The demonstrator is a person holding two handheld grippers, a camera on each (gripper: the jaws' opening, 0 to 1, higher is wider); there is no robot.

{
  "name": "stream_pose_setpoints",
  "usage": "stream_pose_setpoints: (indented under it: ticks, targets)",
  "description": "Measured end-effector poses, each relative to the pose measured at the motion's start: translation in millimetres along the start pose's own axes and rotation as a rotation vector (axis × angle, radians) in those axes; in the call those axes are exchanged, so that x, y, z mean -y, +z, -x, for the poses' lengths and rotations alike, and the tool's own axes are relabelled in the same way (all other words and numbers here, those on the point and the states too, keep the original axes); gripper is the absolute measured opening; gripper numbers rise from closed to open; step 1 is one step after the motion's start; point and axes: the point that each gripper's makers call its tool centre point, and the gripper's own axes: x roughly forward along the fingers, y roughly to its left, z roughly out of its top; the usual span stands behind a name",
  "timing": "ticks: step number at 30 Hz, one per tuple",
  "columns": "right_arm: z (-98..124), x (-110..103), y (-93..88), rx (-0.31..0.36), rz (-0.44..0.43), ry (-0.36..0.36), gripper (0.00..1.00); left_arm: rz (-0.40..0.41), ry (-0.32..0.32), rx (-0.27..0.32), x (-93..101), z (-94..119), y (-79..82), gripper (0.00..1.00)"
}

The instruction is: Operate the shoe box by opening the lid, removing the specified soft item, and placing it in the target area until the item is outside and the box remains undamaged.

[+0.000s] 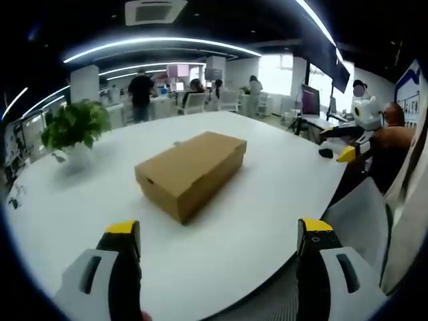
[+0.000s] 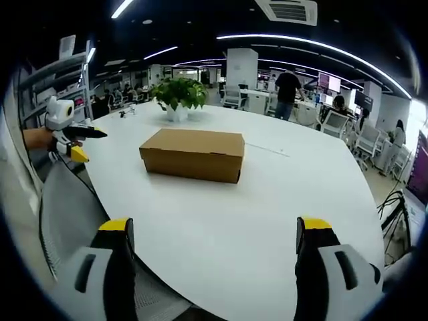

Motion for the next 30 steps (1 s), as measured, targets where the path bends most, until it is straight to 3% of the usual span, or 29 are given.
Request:
stream_pose_setpoints:
  ticks: [30]
  targets:
    - [-21.4, 21.9, 12.9, -0.009, 0.041, 0.031, 0.96, -0.004, -0.037, -0.030, 12.6, -45.7, 7.5, 1.00]
